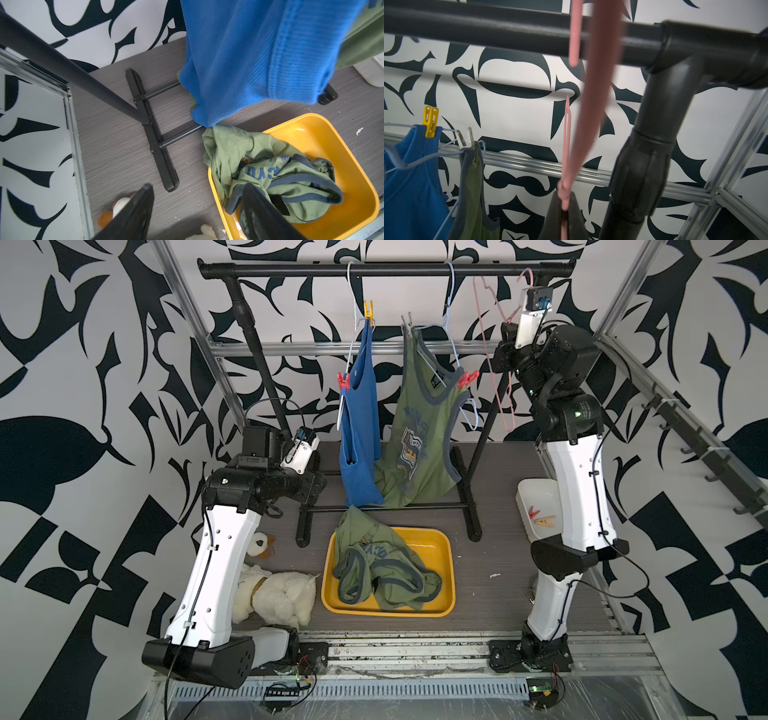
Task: Remove the clothespins securing tank tops to the hanger
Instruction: Place the hanger on the clothesline.
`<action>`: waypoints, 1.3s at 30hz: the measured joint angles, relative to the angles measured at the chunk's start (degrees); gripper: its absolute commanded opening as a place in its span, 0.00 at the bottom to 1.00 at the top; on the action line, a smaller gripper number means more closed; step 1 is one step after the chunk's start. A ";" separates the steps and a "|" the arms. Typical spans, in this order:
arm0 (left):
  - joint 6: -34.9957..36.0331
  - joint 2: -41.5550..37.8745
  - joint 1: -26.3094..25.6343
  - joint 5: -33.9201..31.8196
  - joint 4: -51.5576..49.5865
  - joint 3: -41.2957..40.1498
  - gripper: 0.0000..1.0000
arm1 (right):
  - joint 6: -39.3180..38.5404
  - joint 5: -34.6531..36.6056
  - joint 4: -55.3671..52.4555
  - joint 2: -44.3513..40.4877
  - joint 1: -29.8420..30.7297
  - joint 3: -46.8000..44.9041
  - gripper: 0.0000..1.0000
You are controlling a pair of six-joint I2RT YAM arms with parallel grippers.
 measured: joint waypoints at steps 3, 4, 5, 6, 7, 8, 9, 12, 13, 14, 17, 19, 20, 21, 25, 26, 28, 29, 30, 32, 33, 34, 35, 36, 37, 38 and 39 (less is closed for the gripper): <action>0.02 1.27 0.00 0.15 -0.02 0.00 0.72 | 0.57 -1.60 2.27 -0.07 -0.68 -0.52 0.00; 0.02 1.57 0.04 0.20 -0.02 0.00 0.72 | 0.63 -2.14 2.95 -0.07 -0.68 -0.59 0.00; 0.02 1.73 0.04 0.22 -0.02 0.00 0.72 | 0.66 -2.60 3.37 -0.09 -0.66 -0.59 0.00; 0.04 1.86 0.09 0.24 -0.04 0.00 0.72 | 0.68 -3.15 3.85 -0.13 -0.59 -0.61 0.00; 0.09 1.92 0.11 0.26 -0.04 0.00 0.72 | 0.68 -3.54 4.20 -0.15 -0.59 -0.61 0.00; 0.13 1.97 0.11 0.28 -0.04 0.00 0.72 | 0.68 -3.85 4.48 -0.17 -0.57 -0.61 0.00; 0.15 2.01 0.13 0.33 -0.04 0.04 0.72 | 0.66 -4.24 4.96 -0.17 -0.55 -0.59 0.00; 0.15 2.34 0.20 0.55 -0.48 0.66 0.72 | 0.83 -4.87 5.73 0.13 -0.70 0.11 0.00; 0.17 2.49 0.22 0.61 -0.50 0.92 0.72 | 0.90 -5.05 5.86 0.37 -0.92 0.66 0.00; 0.17 2.60 0.22 0.68 -0.46 1.05 0.72 | 1.03 -5.14 6.08 0.52 -1.09 1.03 0.00; 0.17 2.89 0.22 0.85 -0.63 1.22 0.72 | 1.51 -5.53 6.93 0.92 -1.97 1.73 0.00; 0.17 3.19 0.26 0.87 -0.79 1.42 0.72 | 1.95 -6.03 7.61 1.14 -2.51 1.81 0.00; 0.17 3.23 0.28 0.87 -0.85 1.51 0.72 | 2.14 -6.27 8.00 1.29 -2.69 1.81 0.00; 0.17 3.28 0.33 0.87 -0.85 1.55 0.72 | 2.27 -6.38 8.39 1.51 -2.84 1.81 0.00; 0.17 3.45 0.59 0.96 -0.85 2.03 0.72 | 2.97 -6.78 9.79 3.54 -3.39 2.89 0.00; 0.17 3.50 0.72 1.03 -0.87 2.03 0.72 | 3.15 -6.82 9.99 4.15 -3.52 3.13 0.00; 0.17 3.63 0.94 1.03 -0.87 2.03 0.72 | 3.65 -6.99 10.01 5.33 -3.76 3.58 0.00; 0.17 3.74 1.05 1.03 -0.87 2.03 0.72 | 3.87 -7.13 10.49 5.84 -3.96 3.61 0.00; 0.17 3.82 1.07 1.03 -0.87 2.03 0.72 | 4.09 -7.26 11.41 6.25 -4.04 3.67 0.00; 0.17 3.96 1.11 1.03 -0.87 2.03 0.72 | 4.52 -7.56 12.28 6.71 -4.28 3.93 0.00; 0.17 4.02 1.11 1.03 -0.85 2.03 0.72 | 4.76 -7.67 12.39 6.78 -4.37 3.96 0.00; 0.17 4.04 1.14 1.03 -0.87 2.05 0.72 | 5.05 -7.82 12.52 6.80 -4.39 3.98 0.00; 0.17 4.04 1.14 1.05 -0.87 2.03 0.72 | 5.29 -7.89 12.52 6.82 -4.39 3.98 0.00; 0.17 4.07 1.18 1.07 -0.87 2.05 0.72 | 5.40 -7.98 12.55 6.88 -4.42 4.02 0.00; 0.17 4.07 1.18 1.09 -0.87 2.05 0.72 | 5.57 -8.00 12.57 6.91 -4.50 4.04 0.00; 0.17 4.09 1.18 1.09 -0.85 2.05 0.72 | 5.64 -8.02 12.57 6.91 -4.55 4.04 0.00; 0.17 4.11 1.20 1.11 -0.87 2.03 0.72 | 5.79 -8.04 12.57 6.91 -4.61 4.04 0.00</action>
